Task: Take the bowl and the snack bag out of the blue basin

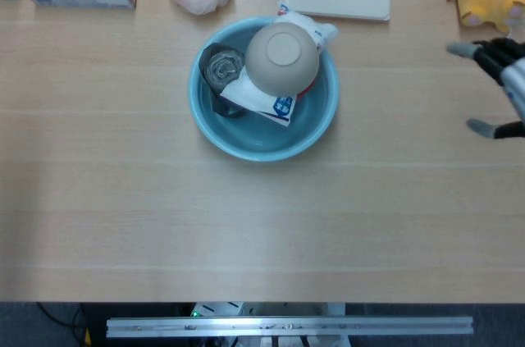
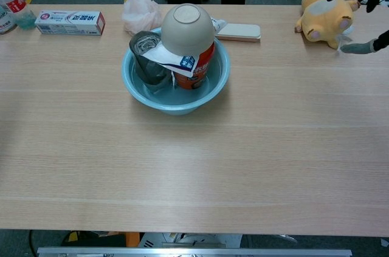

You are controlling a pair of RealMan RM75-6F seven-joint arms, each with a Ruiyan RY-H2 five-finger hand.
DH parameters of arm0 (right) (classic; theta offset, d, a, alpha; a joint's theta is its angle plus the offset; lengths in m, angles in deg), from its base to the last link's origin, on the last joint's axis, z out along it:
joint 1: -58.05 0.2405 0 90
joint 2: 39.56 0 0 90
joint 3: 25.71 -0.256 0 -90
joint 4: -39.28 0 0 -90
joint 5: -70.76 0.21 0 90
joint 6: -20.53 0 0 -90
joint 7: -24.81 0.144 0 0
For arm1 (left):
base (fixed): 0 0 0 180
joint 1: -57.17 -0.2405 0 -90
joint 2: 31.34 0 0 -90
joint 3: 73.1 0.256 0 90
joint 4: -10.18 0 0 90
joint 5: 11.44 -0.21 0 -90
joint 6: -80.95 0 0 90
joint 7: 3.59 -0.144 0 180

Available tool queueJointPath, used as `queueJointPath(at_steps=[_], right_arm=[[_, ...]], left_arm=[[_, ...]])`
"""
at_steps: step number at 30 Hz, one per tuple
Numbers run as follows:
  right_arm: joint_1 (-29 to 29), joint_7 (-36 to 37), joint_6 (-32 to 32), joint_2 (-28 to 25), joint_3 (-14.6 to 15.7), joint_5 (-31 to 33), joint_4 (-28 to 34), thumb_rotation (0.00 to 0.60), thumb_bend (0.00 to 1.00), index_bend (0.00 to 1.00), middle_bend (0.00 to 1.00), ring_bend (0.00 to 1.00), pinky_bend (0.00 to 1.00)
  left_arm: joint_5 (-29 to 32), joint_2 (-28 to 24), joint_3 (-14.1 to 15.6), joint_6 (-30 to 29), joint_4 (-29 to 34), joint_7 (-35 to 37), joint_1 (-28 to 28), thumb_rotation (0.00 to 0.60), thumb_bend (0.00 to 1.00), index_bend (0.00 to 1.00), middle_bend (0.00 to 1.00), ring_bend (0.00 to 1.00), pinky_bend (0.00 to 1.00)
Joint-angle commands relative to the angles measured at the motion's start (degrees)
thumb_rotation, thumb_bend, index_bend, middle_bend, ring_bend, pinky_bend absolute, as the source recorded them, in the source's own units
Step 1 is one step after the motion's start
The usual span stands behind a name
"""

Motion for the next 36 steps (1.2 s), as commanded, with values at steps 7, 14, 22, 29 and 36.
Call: queueJointPath(at_steps=[7, 14, 22, 29, 36], right_arm=[[15.8, -4.3, 18.3, 3.7, -5.4, 10.8, 0.4, 0.600, 0.00, 0.00, 0.08, 0.05, 0.20], [25.1, -8.5, 25.0, 10.3, -6.4, 18.3, -5.3, 0.600, 0.00, 0.00, 0.07, 0.04, 0.19], [31.9, -13.5, 26.4, 15.8, -5.8, 23.8, -11.0, 0.600, 0.00, 0.00, 0.07, 0.04, 0.18], [36.1, -15.8, 27.0, 18.6, -4.6, 28.0, -13.7, 0.600, 0.00, 0.00, 0.07, 0.04, 0.18], [39.3, -17.2, 28.0, 19.9, -3.0, 31.9, -15.5, 0.600, 0.00, 0.00, 0.07, 0.04, 0.18]], left_arm=[[0.9, -0.4, 0.1, 1.0, 0.2, -0.1, 0.1, 0.600, 0.26, 0.26, 0.22, 0.21, 0.25], [1.9, -0.2, 0.1, 1.9, 0.3, -0.2, 0.2, 0.600, 0.26, 0.26, 0.22, 0.21, 0.25], [3.1, -0.2, -0.1, 2.4, 0.1, 0.0, 0.2, 0.600, 0.26, 0.26, 0.22, 0.21, 0.25], [3.9, -0.4, -0.3, 2.9, 0.2, 0.2, 0.3, 0.600, 0.26, 0.25, 0.22, 0.21, 0.25], [4.1, -0.6, -0.2, 3.3, 0.4, 0.4, 0.3, 0.600, 0.26, 0.25, 0.22, 0.21, 0.25]])
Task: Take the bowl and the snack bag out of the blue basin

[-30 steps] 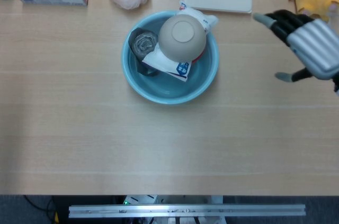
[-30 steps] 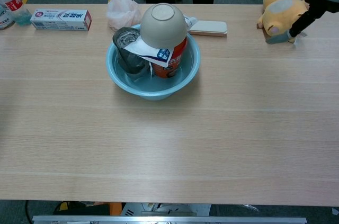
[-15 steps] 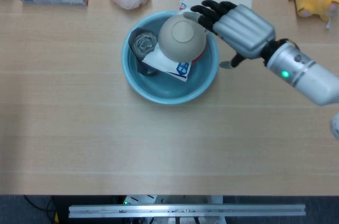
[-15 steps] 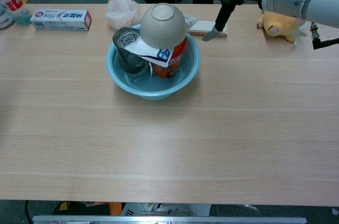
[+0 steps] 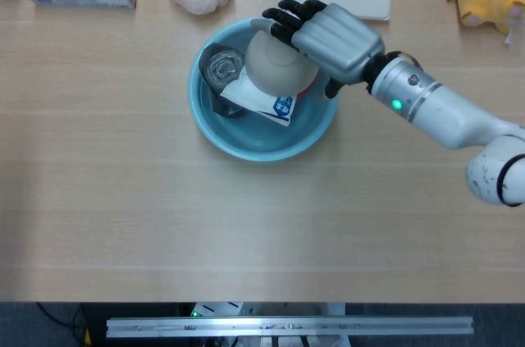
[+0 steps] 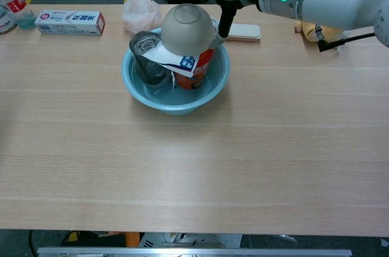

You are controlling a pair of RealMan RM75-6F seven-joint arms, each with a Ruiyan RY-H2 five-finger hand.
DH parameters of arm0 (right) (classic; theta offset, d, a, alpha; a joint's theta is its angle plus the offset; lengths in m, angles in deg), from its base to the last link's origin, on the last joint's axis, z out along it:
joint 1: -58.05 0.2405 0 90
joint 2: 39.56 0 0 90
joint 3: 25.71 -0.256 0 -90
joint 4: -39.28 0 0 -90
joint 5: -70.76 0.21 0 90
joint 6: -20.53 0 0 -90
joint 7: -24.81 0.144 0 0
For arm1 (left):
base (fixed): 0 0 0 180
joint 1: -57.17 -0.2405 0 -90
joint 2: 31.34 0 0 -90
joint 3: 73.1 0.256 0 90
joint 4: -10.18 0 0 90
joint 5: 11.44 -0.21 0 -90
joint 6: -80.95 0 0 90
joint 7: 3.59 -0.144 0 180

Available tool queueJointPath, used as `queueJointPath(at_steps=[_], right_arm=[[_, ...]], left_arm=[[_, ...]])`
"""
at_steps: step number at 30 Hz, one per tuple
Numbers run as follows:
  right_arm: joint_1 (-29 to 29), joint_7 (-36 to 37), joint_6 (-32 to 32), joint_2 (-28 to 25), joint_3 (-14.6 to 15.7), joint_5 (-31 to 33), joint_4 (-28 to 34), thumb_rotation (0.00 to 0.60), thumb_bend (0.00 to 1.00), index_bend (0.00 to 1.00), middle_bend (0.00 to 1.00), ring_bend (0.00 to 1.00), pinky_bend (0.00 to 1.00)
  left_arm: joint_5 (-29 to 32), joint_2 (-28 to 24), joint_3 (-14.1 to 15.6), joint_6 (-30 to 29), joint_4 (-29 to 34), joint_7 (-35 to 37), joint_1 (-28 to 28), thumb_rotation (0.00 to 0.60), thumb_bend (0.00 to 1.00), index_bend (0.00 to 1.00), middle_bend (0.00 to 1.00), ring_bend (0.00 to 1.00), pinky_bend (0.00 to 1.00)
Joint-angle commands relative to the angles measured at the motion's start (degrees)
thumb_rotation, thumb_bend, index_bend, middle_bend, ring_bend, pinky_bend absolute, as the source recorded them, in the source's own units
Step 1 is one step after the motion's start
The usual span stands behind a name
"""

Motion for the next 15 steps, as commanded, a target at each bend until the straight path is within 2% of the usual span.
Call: queueJointPath(at_steps=[1, 15], right_arm=[[1.5, -0.8, 0.4, 0.8, 0.9, 1.7, -1.1, 0.600, 0.00, 0.00, 0.07, 0.04, 0.18], [8.5, -4.1, 1.9, 5.3, 4.4, 8.7, -6.8, 0.600, 0.00, 0.00, 0.08, 0.04, 0.18]], left_arm=[[0.2, -0.1, 0.0, 0.2, 0.1, 0.1, 0.1, 0.600, 0.26, 0.25, 0.22, 0.21, 0.25], [0.7, -0.2, -0.1, 0.0, -0.4, 0.8, -0.3, 0.600, 0.26, 0.25, 0.22, 0.21, 0.25]])
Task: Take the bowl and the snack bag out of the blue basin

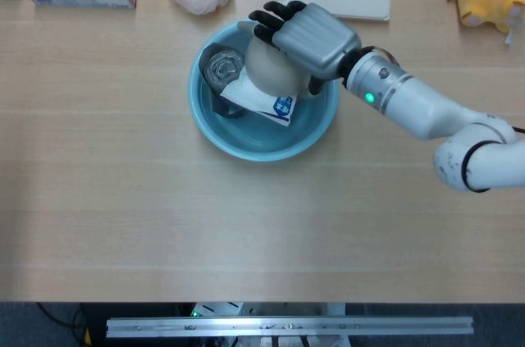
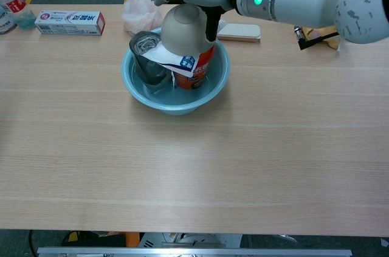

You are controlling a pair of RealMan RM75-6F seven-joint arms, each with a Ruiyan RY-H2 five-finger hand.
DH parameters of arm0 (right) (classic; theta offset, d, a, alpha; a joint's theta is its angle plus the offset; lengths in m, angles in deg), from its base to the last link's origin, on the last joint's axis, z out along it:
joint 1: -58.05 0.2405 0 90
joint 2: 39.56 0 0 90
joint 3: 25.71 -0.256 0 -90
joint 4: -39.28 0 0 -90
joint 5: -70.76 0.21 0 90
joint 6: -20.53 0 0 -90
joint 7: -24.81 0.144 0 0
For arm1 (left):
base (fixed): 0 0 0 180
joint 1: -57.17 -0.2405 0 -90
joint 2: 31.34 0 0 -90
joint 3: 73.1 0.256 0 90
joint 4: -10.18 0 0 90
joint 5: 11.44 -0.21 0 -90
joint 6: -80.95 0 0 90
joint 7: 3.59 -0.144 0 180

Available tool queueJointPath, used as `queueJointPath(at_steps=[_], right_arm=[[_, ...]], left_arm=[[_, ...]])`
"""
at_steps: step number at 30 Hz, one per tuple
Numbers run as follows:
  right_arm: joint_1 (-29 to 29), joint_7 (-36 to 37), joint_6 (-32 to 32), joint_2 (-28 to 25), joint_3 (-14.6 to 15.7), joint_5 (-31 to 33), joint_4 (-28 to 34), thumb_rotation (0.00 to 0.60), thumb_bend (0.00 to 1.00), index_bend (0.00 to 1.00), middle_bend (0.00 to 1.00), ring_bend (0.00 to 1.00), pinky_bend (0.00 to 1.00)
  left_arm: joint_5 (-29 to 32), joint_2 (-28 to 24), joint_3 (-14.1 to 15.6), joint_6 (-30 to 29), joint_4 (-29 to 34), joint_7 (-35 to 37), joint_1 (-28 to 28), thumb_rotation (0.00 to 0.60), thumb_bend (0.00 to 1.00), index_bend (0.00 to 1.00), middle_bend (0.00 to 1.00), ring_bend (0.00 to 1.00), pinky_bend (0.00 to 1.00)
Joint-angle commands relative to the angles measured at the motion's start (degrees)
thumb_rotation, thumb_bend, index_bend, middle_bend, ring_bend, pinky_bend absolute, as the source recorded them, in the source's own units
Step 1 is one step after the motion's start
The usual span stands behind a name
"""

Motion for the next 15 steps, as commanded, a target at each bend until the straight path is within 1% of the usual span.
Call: queueJointPath(at_steps=[1, 3, 4, 6, 8, 10, 12, 15], right_arm=[[1.5, -1.1, 0.0, 1.2, 1.2, 1.5, -1.1, 0.600, 0.00, 0.00, 0.10, 0.04, 0.18], [2.0, -1.6, -0.7, 1.9, 1.6, 2.2, -1.6, 0.600, 0.00, 0.00, 0.13, 0.07, 0.18], [2.2, -1.8, -1.1, 2.2, 1.8, 2.6, -1.8, 0.600, 0.00, 0.03, 0.17, 0.10, 0.20], [2.4, -2.3, -2.7, 3.1, 2.1, 3.2, -2.5, 0.600, 0.00, 0.11, 0.23, 0.17, 0.26], [2.4, -2.6, -4.2, 3.9, 2.3, 3.6, -3.0, 0.600, 0.05, 0.21, 0.28, 0.25, 0.35], [2.3, -2.5, -5.0, 4.3, 2.3, 3.9, -3.4, 0.600, 0.09, 0.26, 0.31, 0.30, 0.39], [2.3, -2.4, -5.4, 4.3, 2.3, 4.1, -3.5, 0.600, 0.09, 0.29, 0.33, 0.33, 0.41], [2.2, -2.3, -5.8, 4.0, 2.4, 4.2, -3.2, 0.600, 0.09, 0.31, 0.34, 0.36, 0.44]], left_arm=[[0.2, 0.0, 0.0, -0.1, -0.2, 0.2, -0.1, 0.600, 0.26, 0.25, 0.22, 0.21, 0.25], [0.3, 0.0, 0.0, 0.0, -0.4, 0.4, -0.2, 0.600, 0.26, 0.25, 0.22, 0.21, 0.25], [0.3, 0.0, 0.0, 0.0, -0.4, 0.4, -0.2, 0.600, 0.26, 0.25, 0.22, 0.21, 0.25], [0.4, 0.0, 0.0, 0.1, -0.6, 0.6, -0.2, 0.600, 0.26, 0.25, 0.22, 0.21, 0.25], [0.4, 0.0, 0.1, 0.1, -0.7, 0.8, -0.3, 0.600, 0.26, 0.25, 0.22, 0.21, 0.25], [0.4, 0.0, 0.1, 0.1, -0.8, 0.9, -0.3, 0.600, 0.26, 0.25, 0.22, 0.21, 0.25], [0.5, 0.1, 0.0, 0.2, -0.9, 0.9, -0.3, 0.600, 0.26, 0.25, 0.22, 0.21, 0.25], [0.6, 0.2, 0.0, 0.3, -0.9, 0.9, -0.2, 0.600, 0.26, 0.25, 0.22, 0.21, 0.25]])
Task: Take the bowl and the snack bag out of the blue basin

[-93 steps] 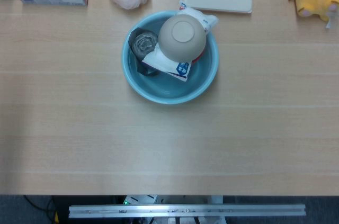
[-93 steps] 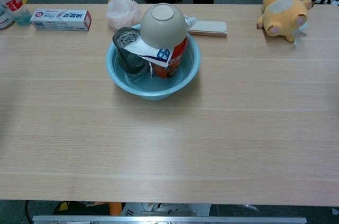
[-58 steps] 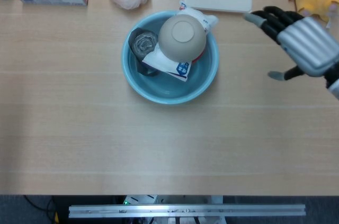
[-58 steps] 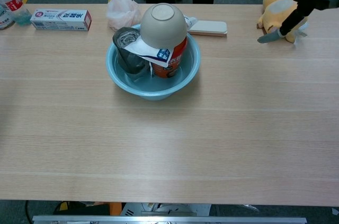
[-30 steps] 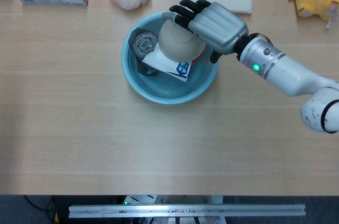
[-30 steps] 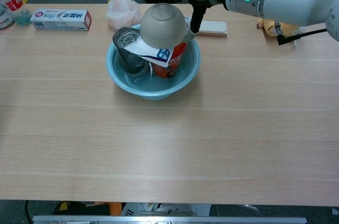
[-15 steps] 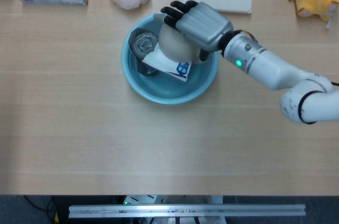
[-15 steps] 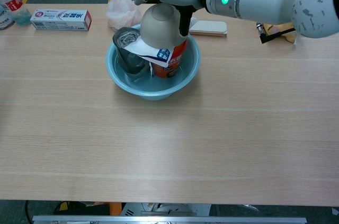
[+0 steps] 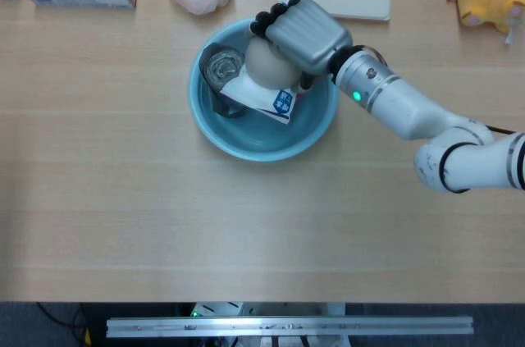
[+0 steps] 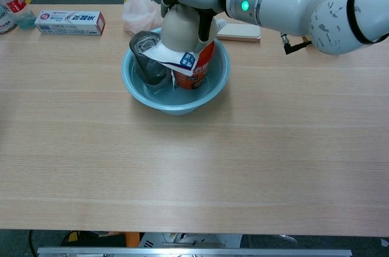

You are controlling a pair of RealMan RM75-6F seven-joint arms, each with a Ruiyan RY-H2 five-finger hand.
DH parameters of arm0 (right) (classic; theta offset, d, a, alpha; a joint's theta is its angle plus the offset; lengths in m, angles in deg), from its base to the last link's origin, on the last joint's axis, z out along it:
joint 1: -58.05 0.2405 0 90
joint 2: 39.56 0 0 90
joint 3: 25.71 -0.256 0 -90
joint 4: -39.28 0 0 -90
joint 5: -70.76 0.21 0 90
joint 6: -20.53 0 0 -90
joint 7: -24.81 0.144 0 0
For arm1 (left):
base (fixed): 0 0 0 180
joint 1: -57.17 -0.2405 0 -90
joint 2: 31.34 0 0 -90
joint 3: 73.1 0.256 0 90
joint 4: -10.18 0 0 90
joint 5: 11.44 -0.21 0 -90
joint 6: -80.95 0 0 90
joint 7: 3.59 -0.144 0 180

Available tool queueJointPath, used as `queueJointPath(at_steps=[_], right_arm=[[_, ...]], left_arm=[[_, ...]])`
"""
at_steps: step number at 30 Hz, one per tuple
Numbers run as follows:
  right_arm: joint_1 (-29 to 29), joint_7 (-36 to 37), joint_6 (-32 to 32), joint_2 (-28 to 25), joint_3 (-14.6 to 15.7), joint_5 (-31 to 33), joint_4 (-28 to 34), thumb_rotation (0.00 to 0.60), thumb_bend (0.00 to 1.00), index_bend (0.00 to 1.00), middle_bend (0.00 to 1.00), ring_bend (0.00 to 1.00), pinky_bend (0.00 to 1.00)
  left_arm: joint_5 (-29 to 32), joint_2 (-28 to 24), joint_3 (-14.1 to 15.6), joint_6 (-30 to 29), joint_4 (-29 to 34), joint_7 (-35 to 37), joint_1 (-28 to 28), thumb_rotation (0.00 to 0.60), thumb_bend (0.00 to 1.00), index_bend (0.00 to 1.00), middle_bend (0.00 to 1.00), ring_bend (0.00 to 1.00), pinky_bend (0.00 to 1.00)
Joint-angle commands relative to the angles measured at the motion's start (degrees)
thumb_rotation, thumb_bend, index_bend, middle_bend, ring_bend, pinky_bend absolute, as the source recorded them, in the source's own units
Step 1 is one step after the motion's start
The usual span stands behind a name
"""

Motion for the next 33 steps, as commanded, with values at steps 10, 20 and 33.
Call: queueJointPath(at_steps=[10, 20, 33], right_arm=[[-3.5, 3.1, -3.8, -8.4, -0.9, -4.3, 9.4, 0.600, 0.09, 0.31, 0.34, 0.36, 0.44], [-16.5, 8.3, -11.7, -24.1, 4.9, -16.4, 21.8, 0.600, 0.09, 0.31, 0.34, 0.36, 0.44], [-24.7, 11.5, -8.3, -19.6, 10.0, -17.4, 10.3, 0.600, 0.09, 0.31, 0.35, 0.34, 0.44]], left_arm=[[-0.2, 0.0, -0.1, -0.1, 0.3, -0.3, 0.1, 0.600, 0.26, 0.25, 0.22, 0.21, 0.25], [-1.4, -0.1, -0.1, -0.4, 0.9, -0.2, 0.3, 0.600, 0.26, 0.25, 0.22, 0.21, 0.25], [-3.8, 0.4, 0.4, 0.0, 2.5, -1.5, 1.4, 0.600, 0.26, 0.25, 0.22, 0.21, 0.25]])
